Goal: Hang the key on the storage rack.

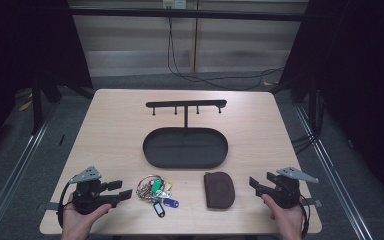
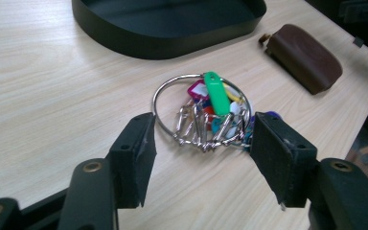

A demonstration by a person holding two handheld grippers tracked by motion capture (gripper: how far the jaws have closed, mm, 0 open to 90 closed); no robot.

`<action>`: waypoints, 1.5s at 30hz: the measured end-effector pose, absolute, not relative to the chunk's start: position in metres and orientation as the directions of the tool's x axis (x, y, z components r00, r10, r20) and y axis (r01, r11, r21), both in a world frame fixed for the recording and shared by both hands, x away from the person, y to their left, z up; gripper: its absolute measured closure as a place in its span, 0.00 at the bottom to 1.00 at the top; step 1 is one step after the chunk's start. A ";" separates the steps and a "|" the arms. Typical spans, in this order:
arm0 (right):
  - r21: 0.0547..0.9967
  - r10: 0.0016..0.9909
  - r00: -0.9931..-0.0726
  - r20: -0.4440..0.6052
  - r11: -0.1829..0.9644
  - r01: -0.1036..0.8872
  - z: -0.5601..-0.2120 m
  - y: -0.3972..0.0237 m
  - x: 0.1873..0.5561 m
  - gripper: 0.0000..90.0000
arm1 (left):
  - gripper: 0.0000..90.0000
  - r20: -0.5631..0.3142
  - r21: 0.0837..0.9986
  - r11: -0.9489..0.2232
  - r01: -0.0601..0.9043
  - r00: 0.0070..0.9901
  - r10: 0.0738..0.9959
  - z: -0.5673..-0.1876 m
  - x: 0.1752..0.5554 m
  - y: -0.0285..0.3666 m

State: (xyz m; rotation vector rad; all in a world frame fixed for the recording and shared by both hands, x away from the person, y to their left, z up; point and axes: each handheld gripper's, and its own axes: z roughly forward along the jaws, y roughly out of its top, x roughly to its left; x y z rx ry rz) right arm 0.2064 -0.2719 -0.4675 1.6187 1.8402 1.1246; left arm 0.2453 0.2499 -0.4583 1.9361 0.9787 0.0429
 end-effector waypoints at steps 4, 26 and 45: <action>0.797 0.955 -0.224 0.197 -0.023 0.603 -0.467 -0.270 0.204 0.35 | 0.54 -0.334 0.748 -0.253 0.614 0.677 0.655 -0.458 0.244 0.245; 0.787 0.943 -0.257 0.209 -0.007 0.617 -0.465 -0.266 0.205 0.32 | 0.63 -0.329 0.711 -0.340 0.615 0.719 0.612 -0.436 0.245 0.222; 0.773 0.939 -0.262 0.222 -0.005 0.635 -0.466 -0.264 0.208 0.33 | 0.87 -0.253 0.549 -0.572 0.609 0.774 0.581 -0.420 0.271 0.173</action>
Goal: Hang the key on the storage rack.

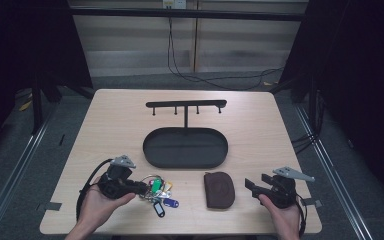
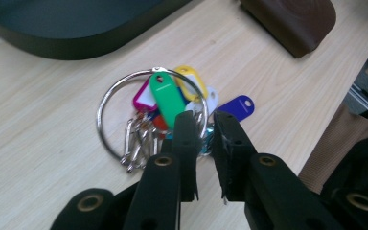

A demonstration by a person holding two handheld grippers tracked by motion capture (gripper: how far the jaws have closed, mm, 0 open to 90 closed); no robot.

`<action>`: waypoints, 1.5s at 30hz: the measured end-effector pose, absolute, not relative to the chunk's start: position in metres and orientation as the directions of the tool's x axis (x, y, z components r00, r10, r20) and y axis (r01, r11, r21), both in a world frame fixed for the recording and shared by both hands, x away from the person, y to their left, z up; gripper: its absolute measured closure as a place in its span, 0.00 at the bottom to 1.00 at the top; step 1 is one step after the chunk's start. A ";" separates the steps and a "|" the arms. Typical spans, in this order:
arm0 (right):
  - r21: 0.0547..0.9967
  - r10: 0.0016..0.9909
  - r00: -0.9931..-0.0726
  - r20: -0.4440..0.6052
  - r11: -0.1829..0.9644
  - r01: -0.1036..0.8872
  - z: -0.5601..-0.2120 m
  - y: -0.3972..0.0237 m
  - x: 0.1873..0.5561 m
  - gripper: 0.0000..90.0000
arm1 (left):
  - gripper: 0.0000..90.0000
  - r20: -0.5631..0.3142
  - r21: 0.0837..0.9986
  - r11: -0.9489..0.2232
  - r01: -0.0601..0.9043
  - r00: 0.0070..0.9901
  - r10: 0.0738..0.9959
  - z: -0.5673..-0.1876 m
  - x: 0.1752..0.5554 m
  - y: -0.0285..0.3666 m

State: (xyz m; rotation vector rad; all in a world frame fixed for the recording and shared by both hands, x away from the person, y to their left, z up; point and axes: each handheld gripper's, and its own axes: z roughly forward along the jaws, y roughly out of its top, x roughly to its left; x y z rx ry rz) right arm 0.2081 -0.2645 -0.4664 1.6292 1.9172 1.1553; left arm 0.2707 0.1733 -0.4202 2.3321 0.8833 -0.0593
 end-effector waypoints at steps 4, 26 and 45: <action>0.768 0.939 -0.262 0.224 -0.005 0.640 -0.467 -0.264 0.208 0.33 | 0.88 -0.265 0.499 -0.608 0.618 0.777 0.572 -0.420 0.277 0.160; 0.761 0.937 -0.264 0.230 -0.004 0.649 -0.468 -0.263 0.210 0.33 | 0.95 -0.225 0.252 -0.788 0.561 0.826 0.516 -0.433 0.297 0.112; 0.758 0.946 -0.242 0.217 -0.006 0.653 -0.468 -0.264 0.209 0.32 | 0.91 -0.212 0.138 -0.820 0.555 0.825 0.523 -0.446 0.308 0.094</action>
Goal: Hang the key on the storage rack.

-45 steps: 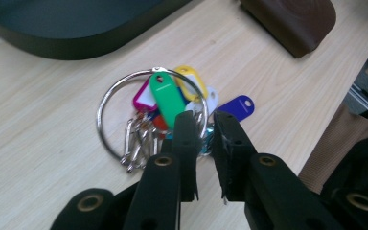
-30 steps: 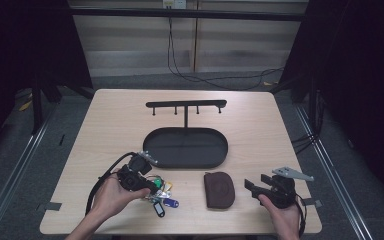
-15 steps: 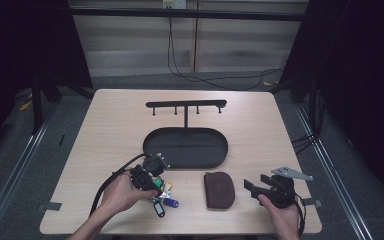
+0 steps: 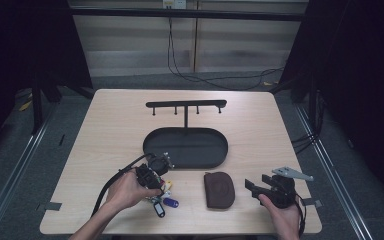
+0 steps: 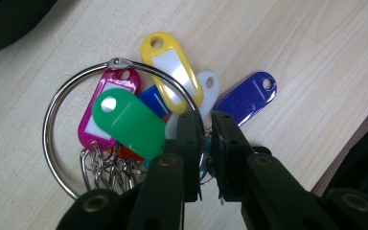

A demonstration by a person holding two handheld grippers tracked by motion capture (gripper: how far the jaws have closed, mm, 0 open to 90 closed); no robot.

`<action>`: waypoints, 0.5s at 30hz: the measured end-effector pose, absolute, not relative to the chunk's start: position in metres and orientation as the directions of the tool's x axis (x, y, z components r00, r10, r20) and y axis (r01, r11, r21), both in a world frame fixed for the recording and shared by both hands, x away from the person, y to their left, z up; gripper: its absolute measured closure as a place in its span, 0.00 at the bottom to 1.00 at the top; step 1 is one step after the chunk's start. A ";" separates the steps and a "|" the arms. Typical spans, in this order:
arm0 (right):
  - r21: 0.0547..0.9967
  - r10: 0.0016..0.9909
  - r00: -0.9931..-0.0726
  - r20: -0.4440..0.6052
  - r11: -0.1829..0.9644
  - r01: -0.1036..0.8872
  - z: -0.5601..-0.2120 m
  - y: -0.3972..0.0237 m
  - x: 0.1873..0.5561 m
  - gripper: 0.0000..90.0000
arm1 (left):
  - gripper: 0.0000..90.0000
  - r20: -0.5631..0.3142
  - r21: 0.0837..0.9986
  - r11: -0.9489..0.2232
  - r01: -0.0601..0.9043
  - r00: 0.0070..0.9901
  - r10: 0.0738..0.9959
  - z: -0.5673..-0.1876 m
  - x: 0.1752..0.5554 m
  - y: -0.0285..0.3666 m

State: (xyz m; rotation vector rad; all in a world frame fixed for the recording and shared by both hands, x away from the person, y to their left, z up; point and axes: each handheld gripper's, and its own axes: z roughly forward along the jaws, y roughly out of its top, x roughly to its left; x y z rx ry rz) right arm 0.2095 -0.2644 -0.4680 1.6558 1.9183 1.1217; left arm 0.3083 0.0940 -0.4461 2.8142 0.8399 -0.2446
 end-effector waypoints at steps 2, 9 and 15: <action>0.757 0.946 -0.240 0.219 -0.009 0.654 -0.468 -0.265 0.210 0.32 | 0.89 -0.213 0.123 -0.821 0.557 0.823 0.526 -0.447 0.308 0.091; 0.758 0.946 -0.237 0.219 -0.012 0.653 -0.468 -0.266 0.210 0.32 | 0.88 -0.202 0.083 -0.832 0.548 0.827 0.525 -0.449 0.308 0.081; 0.757 0.945 -0.235 0.225 -0.017 0.654 -0.468 -0.266 0.210 0.32 | 0.91 -0.195 0.018 -0.849 0.528 0.835 0.515 -0.457 0.308 0.074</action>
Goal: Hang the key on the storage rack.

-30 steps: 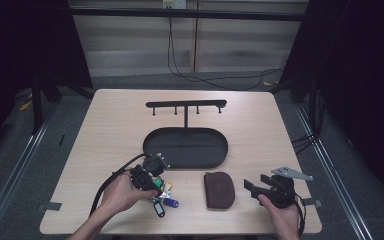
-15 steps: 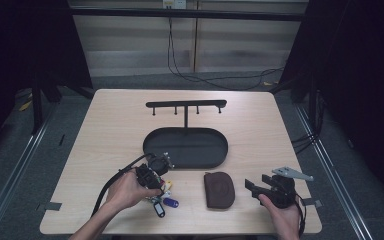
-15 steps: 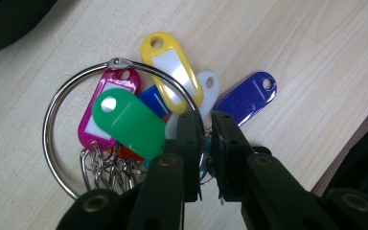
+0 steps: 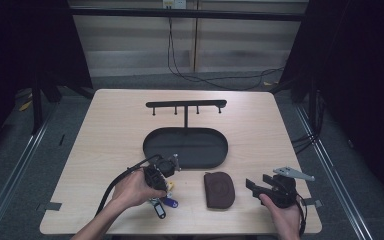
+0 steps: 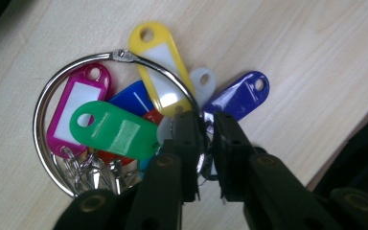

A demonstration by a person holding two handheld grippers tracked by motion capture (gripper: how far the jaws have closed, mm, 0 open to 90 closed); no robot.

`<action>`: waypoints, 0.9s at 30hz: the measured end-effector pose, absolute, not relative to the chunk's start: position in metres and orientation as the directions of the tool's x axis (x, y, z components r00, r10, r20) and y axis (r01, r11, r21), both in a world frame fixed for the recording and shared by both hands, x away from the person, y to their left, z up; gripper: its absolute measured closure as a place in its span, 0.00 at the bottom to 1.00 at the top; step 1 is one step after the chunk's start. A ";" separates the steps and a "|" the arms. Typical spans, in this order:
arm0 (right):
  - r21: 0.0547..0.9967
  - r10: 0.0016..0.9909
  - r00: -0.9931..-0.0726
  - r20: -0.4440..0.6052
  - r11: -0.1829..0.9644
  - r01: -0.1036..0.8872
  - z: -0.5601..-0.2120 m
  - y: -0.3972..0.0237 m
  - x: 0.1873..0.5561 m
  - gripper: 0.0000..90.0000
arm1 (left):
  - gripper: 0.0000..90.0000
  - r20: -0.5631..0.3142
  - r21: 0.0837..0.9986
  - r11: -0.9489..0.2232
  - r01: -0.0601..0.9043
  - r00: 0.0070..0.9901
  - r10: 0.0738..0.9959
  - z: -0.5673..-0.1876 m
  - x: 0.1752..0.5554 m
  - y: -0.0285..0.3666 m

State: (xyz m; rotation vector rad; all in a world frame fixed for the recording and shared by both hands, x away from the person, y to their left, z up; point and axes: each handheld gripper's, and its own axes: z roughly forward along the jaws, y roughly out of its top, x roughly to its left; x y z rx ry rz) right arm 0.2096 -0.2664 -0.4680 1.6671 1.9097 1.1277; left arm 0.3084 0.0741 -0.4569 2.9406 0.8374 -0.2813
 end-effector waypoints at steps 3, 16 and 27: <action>0.757 0.946 -0.233 0.226 -0.020 0.653 -0.468 -0.267 0.209 0.32 | 0.95 -0.204 0.016 -0.847 0.531 0.831 0.517 -0.462 0.309 0.073; 0.753 0.945 -0.233 0.228 -0.020 0.657 -0.469 -0.267 0.210 0.32 | 0.96 -0.246 0.037 -0.840 0.541 0.820 0.517 -0.449 0.314 0.081; 0.753 0.946 -0.231 0.226 -0.019 0.658 -0.469 -0.267 0.210 0.32 | 0.97 -0.207 0.062 -0.849 0.524 0.839 0.503 -0.421 0.316 0.085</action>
